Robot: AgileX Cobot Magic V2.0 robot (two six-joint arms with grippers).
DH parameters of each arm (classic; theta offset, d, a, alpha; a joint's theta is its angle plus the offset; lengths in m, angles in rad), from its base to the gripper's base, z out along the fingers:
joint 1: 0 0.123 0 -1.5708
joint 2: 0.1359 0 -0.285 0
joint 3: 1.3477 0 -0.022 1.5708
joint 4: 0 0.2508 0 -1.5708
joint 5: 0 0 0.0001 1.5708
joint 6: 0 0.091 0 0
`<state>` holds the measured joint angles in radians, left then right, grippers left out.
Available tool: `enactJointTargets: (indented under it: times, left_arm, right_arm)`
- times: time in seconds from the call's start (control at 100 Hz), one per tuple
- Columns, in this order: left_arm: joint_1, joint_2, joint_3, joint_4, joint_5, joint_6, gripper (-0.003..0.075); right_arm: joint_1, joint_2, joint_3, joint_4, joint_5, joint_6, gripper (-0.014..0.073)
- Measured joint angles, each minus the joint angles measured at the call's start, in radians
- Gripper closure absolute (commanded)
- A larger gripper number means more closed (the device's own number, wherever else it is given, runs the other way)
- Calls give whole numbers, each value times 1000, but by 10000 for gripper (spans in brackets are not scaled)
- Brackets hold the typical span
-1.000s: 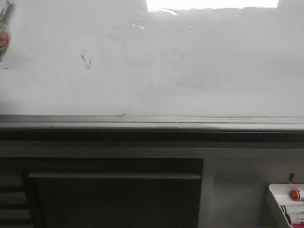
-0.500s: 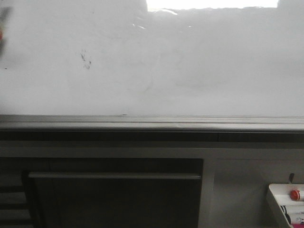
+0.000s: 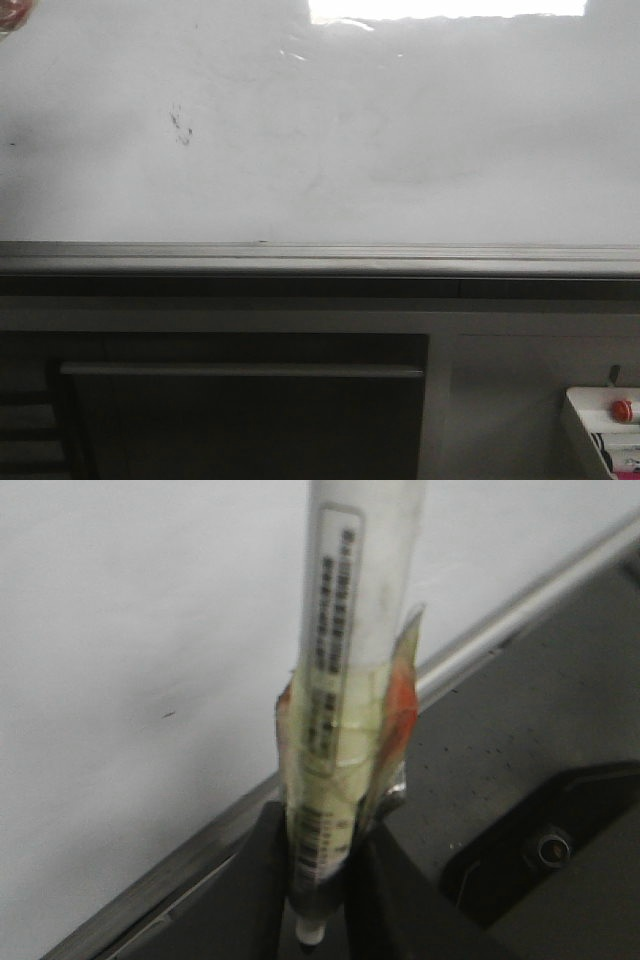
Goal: Write number 2 on whiteboard
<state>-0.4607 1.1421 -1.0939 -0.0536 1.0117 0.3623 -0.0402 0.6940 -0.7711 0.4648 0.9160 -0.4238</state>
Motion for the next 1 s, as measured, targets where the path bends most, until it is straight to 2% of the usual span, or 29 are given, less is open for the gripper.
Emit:
enactJointTargets:
  times: [0.1,0.17,0.45,0.56,0.73,1.0]
  left_arm:
    - [-102,0,-17,-21,46,51,738]
    - [-168,0,-20,-27,58,73,738]
    - [-376,64,-21,-29,59,103,738]
    - [-434,104,-21,-27,41,112,738]
    - [-495,139,-23,-20,-14,125,738]
    - [-506,164,-65,-17,-38,129,738]
  right_arm:
    - [37,75,-38,135,79,-196,252]
    - [83,128,-69,179,127,-300,252]
    - [326,324,-161,201,174,-644,252]
    - [393,374,-197,202,174,-690,252]
    - [431,429,-249,209,174,-727,252]
    - [450,485,-306,247,174,-823,252]
